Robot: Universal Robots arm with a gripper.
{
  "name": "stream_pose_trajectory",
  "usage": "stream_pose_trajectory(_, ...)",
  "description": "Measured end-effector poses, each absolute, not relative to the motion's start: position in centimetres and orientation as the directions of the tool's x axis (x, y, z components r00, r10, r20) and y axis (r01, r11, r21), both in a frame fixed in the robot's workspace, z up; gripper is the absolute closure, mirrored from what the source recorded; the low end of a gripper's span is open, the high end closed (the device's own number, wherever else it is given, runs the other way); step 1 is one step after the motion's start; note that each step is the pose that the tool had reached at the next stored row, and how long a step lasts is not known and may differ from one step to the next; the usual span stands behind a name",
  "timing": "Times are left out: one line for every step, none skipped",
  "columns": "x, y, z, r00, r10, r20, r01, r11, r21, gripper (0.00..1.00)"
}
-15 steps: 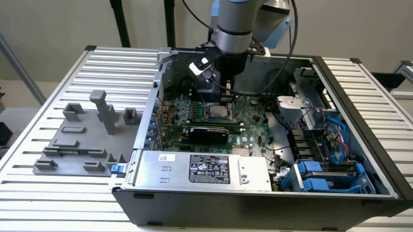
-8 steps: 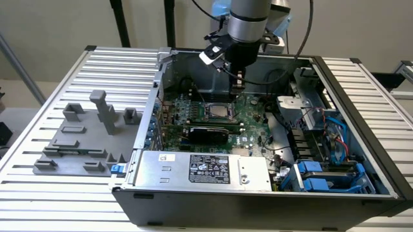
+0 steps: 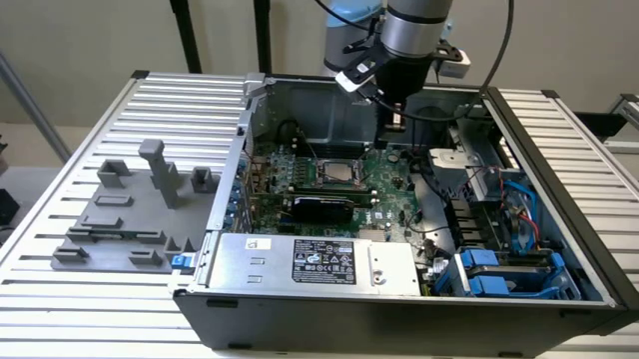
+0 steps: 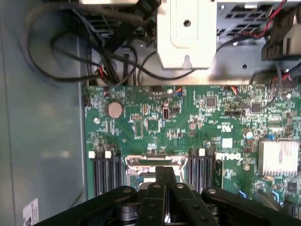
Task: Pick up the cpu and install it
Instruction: 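Close the cpu cover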
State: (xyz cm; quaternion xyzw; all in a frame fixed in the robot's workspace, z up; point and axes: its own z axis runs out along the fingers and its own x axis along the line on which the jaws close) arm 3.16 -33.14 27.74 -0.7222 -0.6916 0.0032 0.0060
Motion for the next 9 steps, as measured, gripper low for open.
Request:
stream_pose_trajectory(3.6,-33.1,27.8,0.043,0.999,0.004,0.999,-0.043,-0.014,0.89)
stream_pose_trajectory(4.1,-33.2,27.8,0.043,0.999,0.004,0.999,-0.043,-0.014,0.89)
stream_pose_trajectory(4.5,-33.2,27.8,0.043,0.999,0.004,0.999,-0.043,-0.015,0.89)
stream_pose_trajectory(4.8,-33.2,27.8,0.043,0.999,0.004,0.999,-0.043,-0.015,0.89)
stream_pose_trajectory(5.1,-33.2,27.7,0.043,0.999,0.004,0.999,-0.043,-0.015,0.89)
stream_pose_trajectory(5.4,-33.2,27.7,0.043,0.999,0.004,0.999,-0.043,-0.015,0.89)
stream_pose_trajectory(5.5,-33.2,27.6,0.043,0.999,0.004,0.999,-0.043,-0.015,0.89)
stream_pose_trajectory(5.6,-33.2,27.4,0.043,0.999,0.004,0.999,-0.043,-0.015,0.89)
stream_pose_trajectory(5.6,-33.2,27.2,0.043,0.999,0.005,0.999,-0.043,-0.015,0.89)
